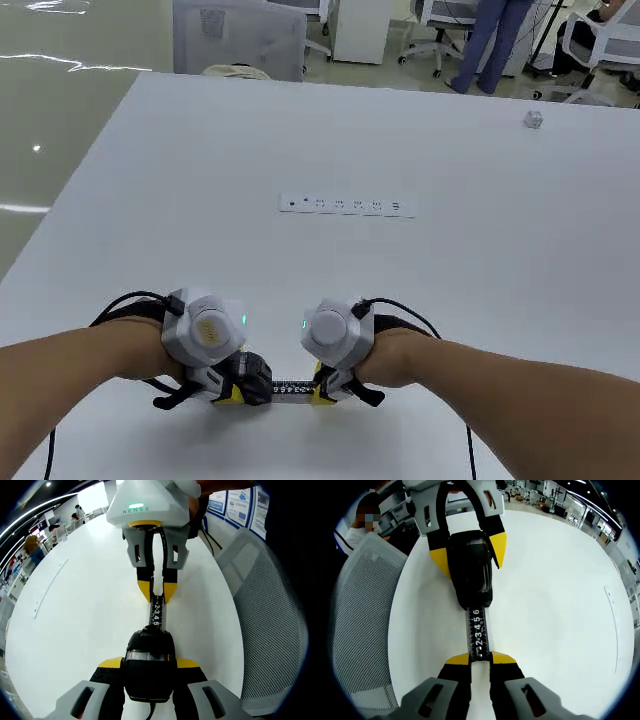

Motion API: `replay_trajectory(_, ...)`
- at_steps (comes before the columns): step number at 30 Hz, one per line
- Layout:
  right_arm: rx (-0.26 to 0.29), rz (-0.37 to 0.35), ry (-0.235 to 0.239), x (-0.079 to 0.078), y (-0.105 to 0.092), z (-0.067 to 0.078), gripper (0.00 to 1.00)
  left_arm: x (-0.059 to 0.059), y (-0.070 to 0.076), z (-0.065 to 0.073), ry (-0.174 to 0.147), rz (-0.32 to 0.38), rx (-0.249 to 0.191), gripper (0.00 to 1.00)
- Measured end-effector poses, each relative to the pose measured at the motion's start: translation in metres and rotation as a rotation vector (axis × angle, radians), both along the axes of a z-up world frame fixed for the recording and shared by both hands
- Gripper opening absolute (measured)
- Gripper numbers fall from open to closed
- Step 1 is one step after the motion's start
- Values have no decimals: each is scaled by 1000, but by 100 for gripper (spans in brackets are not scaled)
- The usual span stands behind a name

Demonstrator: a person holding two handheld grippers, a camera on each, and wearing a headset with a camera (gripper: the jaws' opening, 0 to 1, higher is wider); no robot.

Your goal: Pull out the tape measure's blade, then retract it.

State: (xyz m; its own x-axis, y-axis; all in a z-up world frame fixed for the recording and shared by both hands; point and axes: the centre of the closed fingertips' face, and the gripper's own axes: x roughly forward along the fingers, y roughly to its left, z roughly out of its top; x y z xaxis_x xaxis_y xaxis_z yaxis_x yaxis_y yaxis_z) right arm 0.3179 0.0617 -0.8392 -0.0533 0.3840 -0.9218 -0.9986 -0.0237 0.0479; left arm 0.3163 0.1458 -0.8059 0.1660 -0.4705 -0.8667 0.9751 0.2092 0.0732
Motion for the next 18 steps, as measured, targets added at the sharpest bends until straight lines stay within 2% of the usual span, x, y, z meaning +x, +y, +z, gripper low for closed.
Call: replay_trajectory(18,-9,-9,4,1,-12,0,12,0,-1,0,0,4,1,33)
